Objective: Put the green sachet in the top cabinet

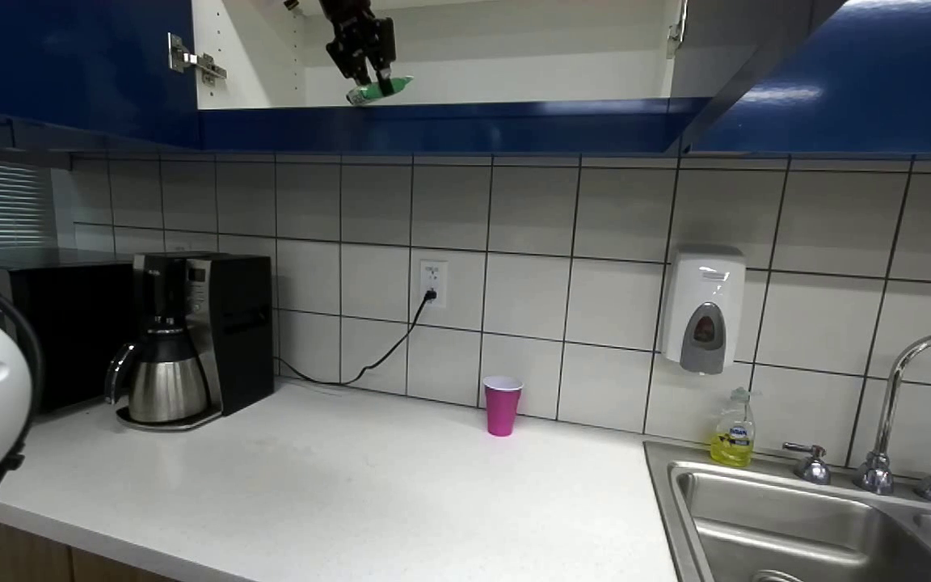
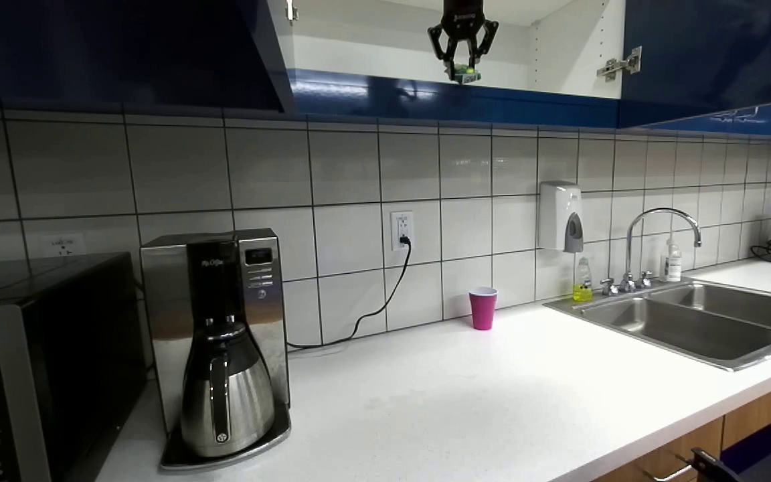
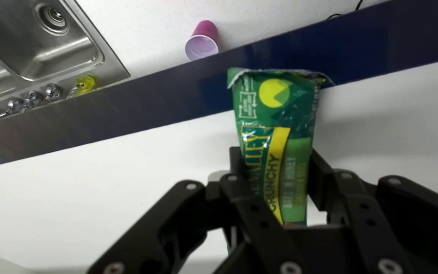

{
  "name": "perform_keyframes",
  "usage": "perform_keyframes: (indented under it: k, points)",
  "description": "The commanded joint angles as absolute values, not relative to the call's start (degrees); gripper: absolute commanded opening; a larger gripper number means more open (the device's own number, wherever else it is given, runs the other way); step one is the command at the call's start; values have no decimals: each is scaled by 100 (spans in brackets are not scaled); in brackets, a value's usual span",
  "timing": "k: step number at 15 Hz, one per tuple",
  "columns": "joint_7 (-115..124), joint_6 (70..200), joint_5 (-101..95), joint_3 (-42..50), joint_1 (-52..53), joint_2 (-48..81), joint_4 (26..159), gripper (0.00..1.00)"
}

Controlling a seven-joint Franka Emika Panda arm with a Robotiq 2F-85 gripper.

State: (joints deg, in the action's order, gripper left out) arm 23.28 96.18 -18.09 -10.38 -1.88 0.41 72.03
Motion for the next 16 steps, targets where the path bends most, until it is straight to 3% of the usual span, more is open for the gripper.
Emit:
perform_keyframes:
  k: [1,16]
  points:
    - [2462,9352,-1930,-1077,-140,409,6666,16]
    - [2452,9123,-1949,-1057,-19,1353,5492,16]
